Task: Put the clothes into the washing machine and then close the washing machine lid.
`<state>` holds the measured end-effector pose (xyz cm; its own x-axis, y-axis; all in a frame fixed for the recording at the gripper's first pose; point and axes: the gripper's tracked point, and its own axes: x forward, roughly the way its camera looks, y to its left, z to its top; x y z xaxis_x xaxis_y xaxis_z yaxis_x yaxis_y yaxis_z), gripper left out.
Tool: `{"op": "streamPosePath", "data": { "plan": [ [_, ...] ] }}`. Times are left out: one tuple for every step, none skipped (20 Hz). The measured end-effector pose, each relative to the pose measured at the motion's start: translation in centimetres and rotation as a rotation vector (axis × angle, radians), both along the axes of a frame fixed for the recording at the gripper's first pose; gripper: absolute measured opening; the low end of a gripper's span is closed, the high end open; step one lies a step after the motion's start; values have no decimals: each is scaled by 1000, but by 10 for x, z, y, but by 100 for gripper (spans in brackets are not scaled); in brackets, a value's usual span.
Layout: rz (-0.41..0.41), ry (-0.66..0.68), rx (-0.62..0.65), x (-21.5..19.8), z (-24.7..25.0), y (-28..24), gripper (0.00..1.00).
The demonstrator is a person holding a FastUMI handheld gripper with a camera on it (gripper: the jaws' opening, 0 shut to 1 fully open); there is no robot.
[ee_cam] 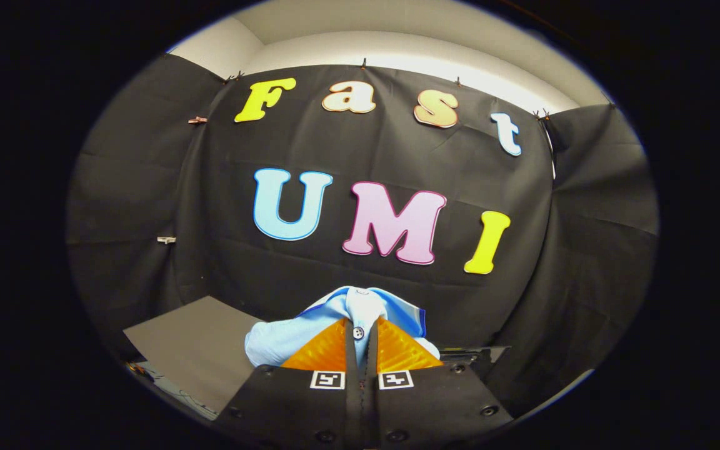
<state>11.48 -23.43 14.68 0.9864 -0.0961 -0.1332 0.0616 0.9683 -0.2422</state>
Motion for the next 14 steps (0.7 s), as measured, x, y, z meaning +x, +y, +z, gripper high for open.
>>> {"op": "streamPosePath", "data": {
  "plan": [
    [-12,2,-3,0,-2,-20,5],
    [-22,4,0,0,-6,-37,5],
    [-31,7,6,-2,-9,-53,5],
    [-41,7,7,-3,-16,-68,5],
    [-50,10,6,-6,-24,-84,5],
    [-53,22,7,-9,-35,-99,5],
    [-64,34,15,-10,-47,-113,5],
    [-75,42,19,-10,-59,-129,5],
    [-86,59,27,-12,-74,-144,5],
    [-92,72,34,-14,-89,-157,5],
    [-101,84,39,-16,-102,-167,5],
    [-108,96,47,-16,-116,-178,5],
    [-120,112,55,-17,-131,-187,5],
    [-133,128,68,-18,-147,-197,5]
  ]
}}
